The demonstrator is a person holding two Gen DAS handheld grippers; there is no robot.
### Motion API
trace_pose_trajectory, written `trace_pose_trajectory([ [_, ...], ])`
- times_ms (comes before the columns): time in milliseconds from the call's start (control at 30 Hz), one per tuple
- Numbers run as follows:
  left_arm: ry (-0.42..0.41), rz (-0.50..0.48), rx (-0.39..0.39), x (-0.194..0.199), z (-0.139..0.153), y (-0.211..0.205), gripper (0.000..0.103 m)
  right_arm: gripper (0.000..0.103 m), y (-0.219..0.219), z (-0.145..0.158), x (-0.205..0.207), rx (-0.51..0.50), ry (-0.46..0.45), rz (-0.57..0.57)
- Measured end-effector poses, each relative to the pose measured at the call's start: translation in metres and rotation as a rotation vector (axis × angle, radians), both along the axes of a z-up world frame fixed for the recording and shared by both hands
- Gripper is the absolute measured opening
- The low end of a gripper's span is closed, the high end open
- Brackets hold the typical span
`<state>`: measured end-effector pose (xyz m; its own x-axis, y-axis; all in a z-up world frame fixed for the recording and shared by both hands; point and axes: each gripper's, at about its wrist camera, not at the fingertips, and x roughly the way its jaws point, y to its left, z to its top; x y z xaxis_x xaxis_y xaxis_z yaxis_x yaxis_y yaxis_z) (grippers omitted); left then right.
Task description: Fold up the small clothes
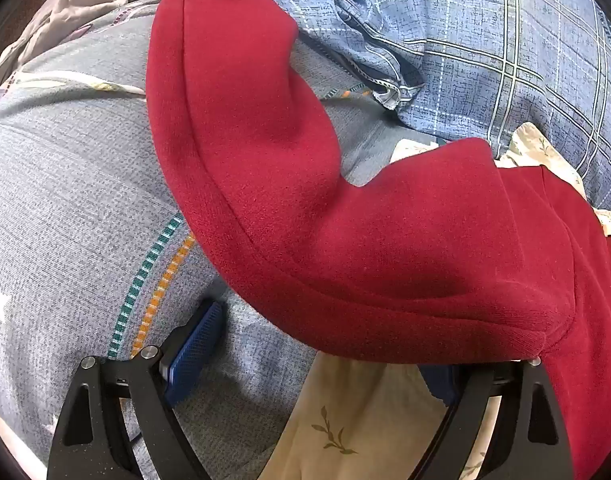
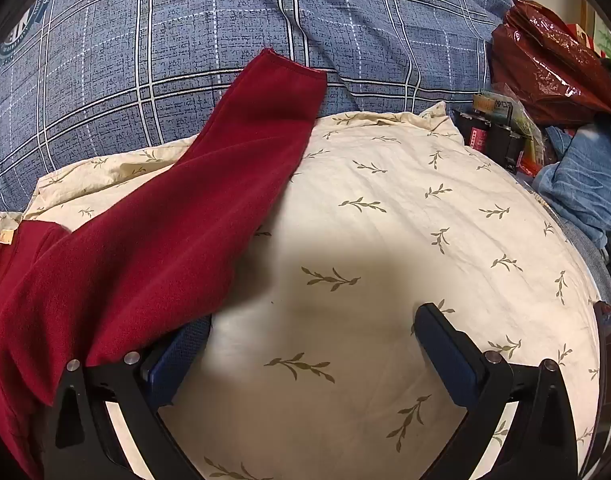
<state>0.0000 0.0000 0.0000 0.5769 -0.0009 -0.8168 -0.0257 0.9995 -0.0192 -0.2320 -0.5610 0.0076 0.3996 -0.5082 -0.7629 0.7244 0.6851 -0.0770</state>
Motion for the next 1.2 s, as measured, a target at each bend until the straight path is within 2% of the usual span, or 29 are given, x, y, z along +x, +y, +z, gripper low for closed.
trace_pose_trajectory([
  [600, 0.0, 0.001, 0.001, 0.0, 0.0, 0.0, 0.09, 0.103, 0.001, 0.0, 0.001, -0.001, -0.001, -0.001],
  [800, 0.014, 0.028, -0.037, -0.008, 0.002, 0.008, 0.09, 0.103, 0.001, 0.001, 0.001, 0.008, 0.007, -0.006],
  [1033, 0.033, 0.031, -0.047, -0.02, 0.013, 0.012, 0.089, 0.103, 0.031, 0.01, -0.028, 0.11, -0.01, 0.022],
  [1200, -0.039, -0.027, 0.003, -0.047, 0.034, 0.003, 0.089, 0.103, 0.068, 0.032, -0.051, 0.216, -0.084, 0.098],
])
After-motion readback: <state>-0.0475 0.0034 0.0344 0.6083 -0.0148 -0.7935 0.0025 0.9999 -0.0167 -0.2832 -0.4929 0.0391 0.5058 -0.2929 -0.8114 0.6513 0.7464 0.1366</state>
